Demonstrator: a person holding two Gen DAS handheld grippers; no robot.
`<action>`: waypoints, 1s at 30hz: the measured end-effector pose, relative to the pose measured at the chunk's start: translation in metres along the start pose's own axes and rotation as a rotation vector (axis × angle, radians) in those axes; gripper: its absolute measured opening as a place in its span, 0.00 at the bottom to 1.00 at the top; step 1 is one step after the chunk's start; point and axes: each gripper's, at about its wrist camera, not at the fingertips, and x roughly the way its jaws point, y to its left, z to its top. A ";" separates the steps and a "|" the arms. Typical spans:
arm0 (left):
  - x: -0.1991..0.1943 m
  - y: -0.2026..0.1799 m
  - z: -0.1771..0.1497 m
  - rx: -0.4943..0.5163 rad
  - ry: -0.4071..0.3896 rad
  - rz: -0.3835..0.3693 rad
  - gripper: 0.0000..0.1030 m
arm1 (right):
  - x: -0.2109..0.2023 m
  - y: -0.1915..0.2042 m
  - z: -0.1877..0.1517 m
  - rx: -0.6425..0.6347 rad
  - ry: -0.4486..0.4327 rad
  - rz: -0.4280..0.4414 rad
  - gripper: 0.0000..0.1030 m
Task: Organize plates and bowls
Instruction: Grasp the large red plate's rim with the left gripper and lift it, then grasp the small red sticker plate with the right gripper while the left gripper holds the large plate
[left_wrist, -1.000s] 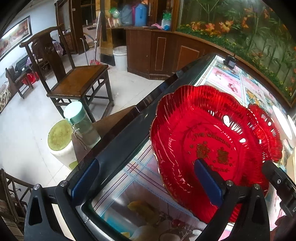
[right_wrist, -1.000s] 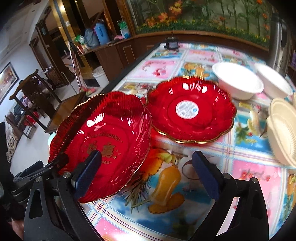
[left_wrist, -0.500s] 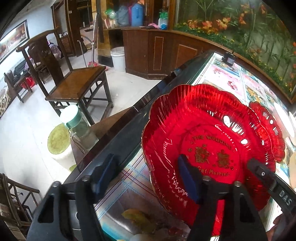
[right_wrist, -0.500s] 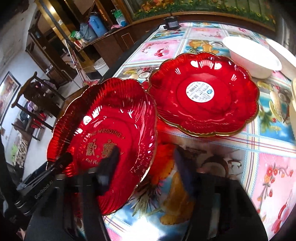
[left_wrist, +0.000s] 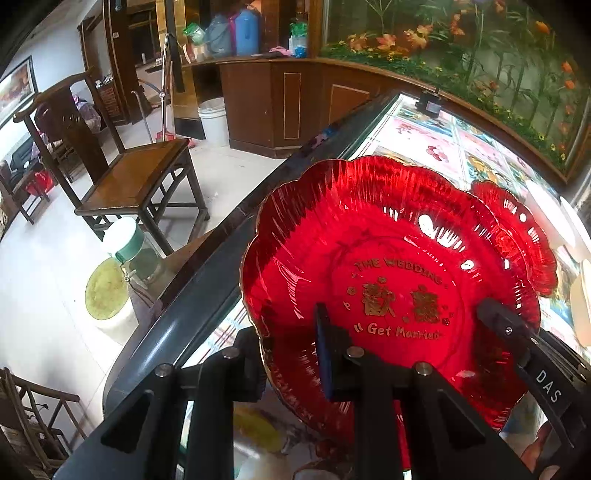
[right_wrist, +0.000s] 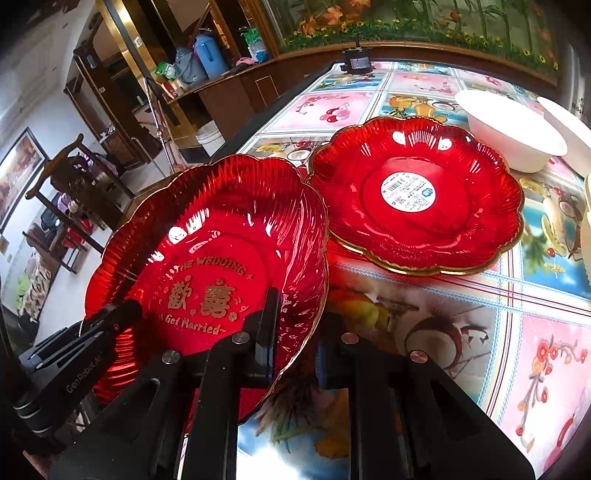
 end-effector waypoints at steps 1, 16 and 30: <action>-0.002 0.000 -0.001 0.002 0.000 0.001 0.20 | -0.002 0.000 -0.002 -0.003 0.001 0.002 0.15; -0.029 0.032 -0.034 -0.034 0.044 0.045 0.24 | -0.015 0.025 -0.036 -0.046 0.070 0.087 0.16; -0.086 0.049 -0.066 -0.078 -0.067 0.080 0.77 | -0.081 -0.030 -0.045 -0.029 -0.051 0.203 0.53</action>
